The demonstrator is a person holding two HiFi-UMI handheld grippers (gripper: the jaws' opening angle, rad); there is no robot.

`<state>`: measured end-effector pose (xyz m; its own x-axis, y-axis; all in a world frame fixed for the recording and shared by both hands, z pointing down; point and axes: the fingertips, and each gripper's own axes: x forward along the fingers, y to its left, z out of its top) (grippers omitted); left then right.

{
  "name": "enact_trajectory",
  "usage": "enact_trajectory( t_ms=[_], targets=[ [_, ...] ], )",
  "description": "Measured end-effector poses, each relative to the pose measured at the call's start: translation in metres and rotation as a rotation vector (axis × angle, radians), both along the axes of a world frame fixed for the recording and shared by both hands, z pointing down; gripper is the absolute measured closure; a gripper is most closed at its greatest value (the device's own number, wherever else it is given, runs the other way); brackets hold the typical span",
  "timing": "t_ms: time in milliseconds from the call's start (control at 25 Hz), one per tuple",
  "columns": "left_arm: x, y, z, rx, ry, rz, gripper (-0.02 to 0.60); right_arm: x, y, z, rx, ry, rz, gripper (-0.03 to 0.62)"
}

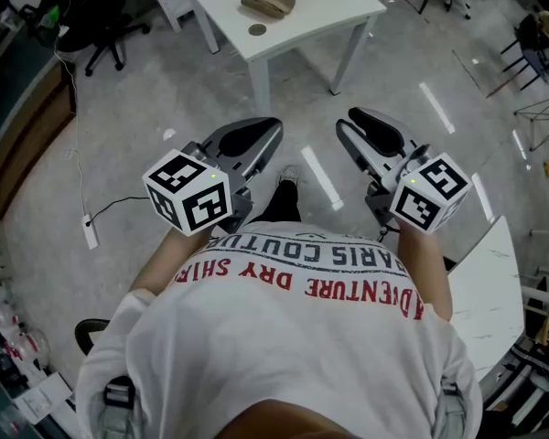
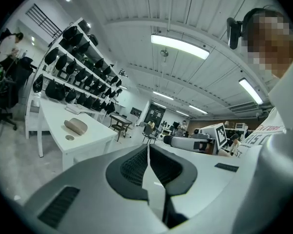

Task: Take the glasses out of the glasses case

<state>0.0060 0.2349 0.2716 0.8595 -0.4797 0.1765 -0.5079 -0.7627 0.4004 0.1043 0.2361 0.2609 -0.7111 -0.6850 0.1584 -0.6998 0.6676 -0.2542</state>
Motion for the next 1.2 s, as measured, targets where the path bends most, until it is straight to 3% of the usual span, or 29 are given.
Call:
enact_trajectory(
  t_ms=[160,560,1200],
  targets=[
    [0.003,-0.025,0.006,-0.010,0.000,0.002,0.546,0.005,-0.025,0.010,-0.027,0.017,0.020,0.439],
    [0.008,-0.118,0.019,-0.059,-0.007,-0.012,0.546,0.012,-0.119,0.029,-0.092,0.040,0.019,0.393],
    [0.014,-0.290,0.066,-0.187,-0.039,-0.055,0.546,0.011,-0.286,0.076,-0.222,0.061,-0.039,0.368]
  ],
)
